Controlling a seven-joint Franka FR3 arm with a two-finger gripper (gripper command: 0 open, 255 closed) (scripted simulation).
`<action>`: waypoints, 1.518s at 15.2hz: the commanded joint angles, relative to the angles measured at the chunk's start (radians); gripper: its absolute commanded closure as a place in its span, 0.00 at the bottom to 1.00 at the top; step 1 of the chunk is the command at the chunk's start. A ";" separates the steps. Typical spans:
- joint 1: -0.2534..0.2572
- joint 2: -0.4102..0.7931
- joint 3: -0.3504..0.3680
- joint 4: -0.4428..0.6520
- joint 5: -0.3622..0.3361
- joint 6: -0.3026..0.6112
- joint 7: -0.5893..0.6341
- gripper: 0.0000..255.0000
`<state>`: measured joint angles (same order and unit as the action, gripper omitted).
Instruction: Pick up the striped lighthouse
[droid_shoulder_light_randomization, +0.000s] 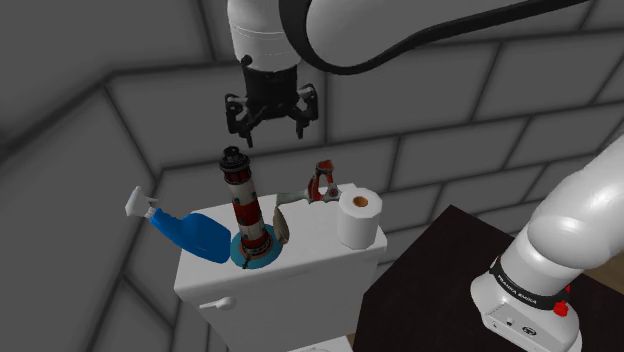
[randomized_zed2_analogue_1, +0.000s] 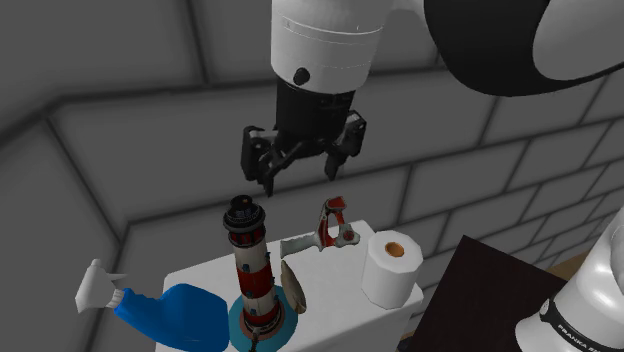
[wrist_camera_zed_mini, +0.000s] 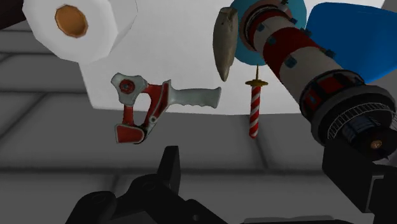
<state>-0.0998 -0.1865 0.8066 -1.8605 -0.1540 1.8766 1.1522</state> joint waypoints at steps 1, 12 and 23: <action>-0.008 0.108 0.076 0.087 -0.105 -0.026 0.120 0.00; 0.101 0.385 0.136 0.239 -0.387 -0.080 0.369 0.00; 0.099 0.387 0.134 0.220 -0.390 -0.061 0.377 1.00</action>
<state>-0.0009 0.1992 0.9414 -1.6391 -0.5447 1.8159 1.5293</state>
